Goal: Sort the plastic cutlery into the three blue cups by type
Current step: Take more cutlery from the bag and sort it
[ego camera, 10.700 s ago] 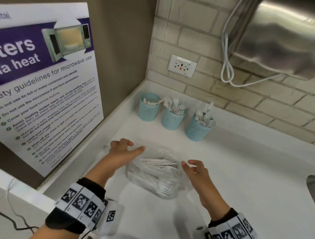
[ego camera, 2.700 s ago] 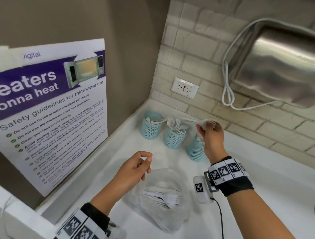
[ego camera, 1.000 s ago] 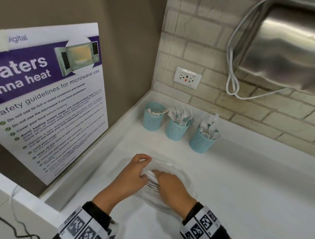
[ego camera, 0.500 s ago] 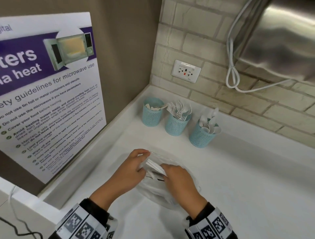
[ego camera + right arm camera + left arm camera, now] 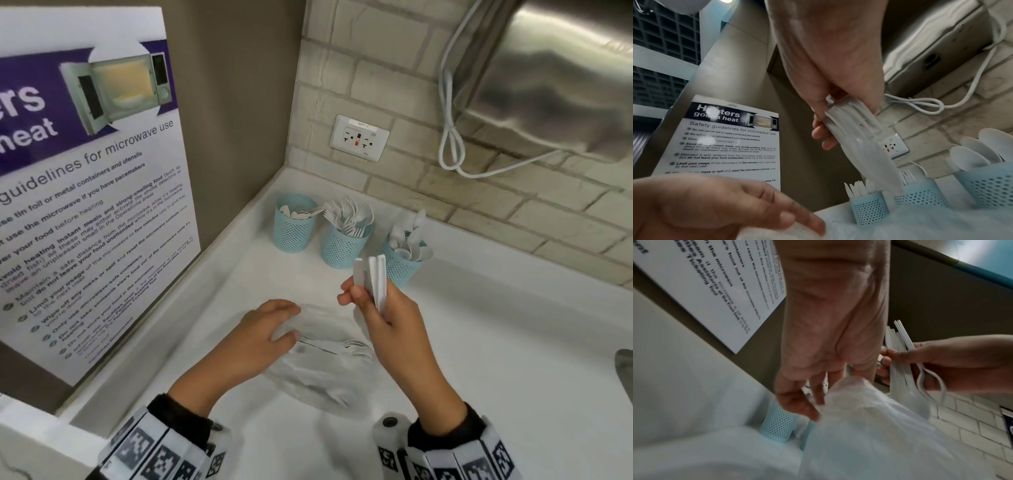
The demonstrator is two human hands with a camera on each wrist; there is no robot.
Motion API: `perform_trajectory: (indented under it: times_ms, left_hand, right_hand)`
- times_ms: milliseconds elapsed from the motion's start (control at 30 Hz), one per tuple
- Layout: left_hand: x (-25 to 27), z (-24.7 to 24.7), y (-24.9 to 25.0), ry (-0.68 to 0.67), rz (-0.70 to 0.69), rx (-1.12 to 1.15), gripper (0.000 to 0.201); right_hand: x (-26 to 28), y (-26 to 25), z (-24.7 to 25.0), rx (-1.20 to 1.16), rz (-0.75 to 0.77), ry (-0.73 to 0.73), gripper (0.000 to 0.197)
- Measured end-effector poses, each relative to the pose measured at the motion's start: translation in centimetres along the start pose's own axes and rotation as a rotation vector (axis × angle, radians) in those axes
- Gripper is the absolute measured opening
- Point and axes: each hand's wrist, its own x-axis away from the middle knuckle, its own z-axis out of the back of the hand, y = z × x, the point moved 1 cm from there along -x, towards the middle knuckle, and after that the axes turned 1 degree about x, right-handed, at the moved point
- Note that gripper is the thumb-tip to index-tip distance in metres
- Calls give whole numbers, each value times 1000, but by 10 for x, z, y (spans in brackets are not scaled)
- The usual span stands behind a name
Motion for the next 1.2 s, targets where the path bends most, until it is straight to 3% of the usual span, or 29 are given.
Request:
perform_trajectory:
  times_ms: [100, 167, 267, 333, 433, 533, 700, 800, 900, 1067, 1200]
  left_hand:
    - [1, 7, 17, 131, 28, -58, 43]
    - [4, 15, 39, 149, -13, 156, 47]
    - [9, 24, 66, -107, 89, 551, 81]
    - [11, 25, 72, -302, 147, 699, 88]
    - [15, 27, 67, -499, 108, 716, 58]
    - [13, 25, 60, -470, 104, 699, 27]
    - [8, 14, 49, -397, 97, 531, 24]
    - [6, 14, 42, -374, 90, 552, 28]
    - [6, 16, 38, -337, 57, 567, 23]
    - [3, 8, 39, -217, 31, 585, 20]
    - [2, 4, 42, -172, 47, 632, 17]
  right_hand:
    - [3, -7, -3, 91, 155, -3, 20]
    - [4, -9, -9, 270, 309, -39, 22]
    - [4, -6, -19, 662, 465, -52, 18]
    - [4, -5, -23, 814, 507, -24, 17]
    - [4, -4, -29, 887, 566, -7, 18]
    - [2, 1, -37, 943, 516, -49, 19]
    - [-6, 11, -31, 976, 447, -85, 19]
    - [-15, 19, -14, 865, 269, -33, 42]
    - [-19, 24, 0, 411, 28, -65, 65]
    - [-11, 10, -3, -311, -255, -81, 37]
    - [-9, 13, -8, -340, -272, 13, 31]
